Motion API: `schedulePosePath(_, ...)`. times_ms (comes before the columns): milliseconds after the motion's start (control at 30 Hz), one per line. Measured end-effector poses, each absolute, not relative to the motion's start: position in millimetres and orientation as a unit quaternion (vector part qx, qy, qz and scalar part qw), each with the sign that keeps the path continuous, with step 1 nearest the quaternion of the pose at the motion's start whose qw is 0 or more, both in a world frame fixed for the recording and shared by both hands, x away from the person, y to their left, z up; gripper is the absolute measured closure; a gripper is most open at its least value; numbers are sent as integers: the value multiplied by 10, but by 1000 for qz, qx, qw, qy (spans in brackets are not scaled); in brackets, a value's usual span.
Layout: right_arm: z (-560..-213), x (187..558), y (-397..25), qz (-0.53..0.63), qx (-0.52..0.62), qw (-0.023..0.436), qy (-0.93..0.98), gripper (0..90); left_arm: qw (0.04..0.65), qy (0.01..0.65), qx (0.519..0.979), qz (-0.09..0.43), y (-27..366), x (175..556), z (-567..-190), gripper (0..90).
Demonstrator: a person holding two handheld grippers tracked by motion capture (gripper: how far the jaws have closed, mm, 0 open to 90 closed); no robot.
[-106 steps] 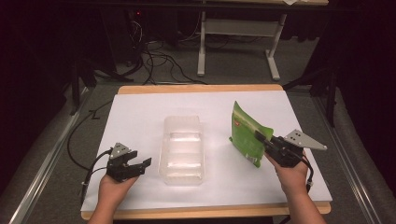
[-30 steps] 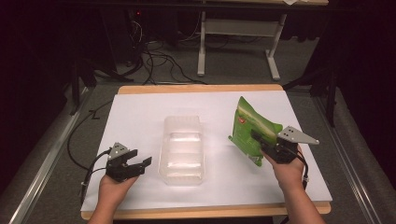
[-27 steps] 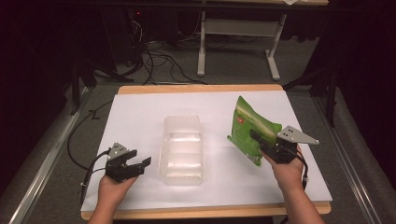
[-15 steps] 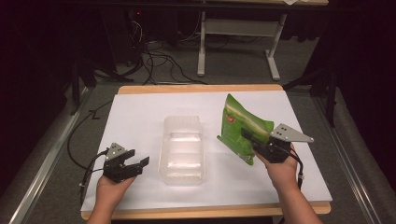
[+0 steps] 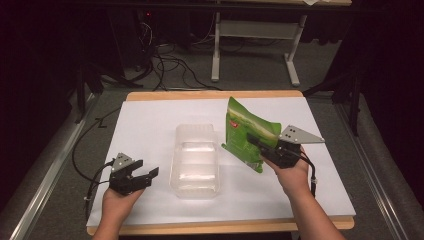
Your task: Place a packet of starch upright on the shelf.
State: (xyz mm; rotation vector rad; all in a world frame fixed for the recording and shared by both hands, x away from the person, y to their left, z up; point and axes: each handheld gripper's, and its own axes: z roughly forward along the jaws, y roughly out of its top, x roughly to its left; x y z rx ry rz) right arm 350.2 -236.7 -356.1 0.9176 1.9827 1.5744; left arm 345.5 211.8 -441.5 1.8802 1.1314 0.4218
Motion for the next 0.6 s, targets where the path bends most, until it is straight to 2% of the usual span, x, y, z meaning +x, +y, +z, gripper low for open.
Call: schedulePosePath(600,-3424,3579,-1941,600,271,184,730,828,441,454,755,170,2120,3446,-4412,310)
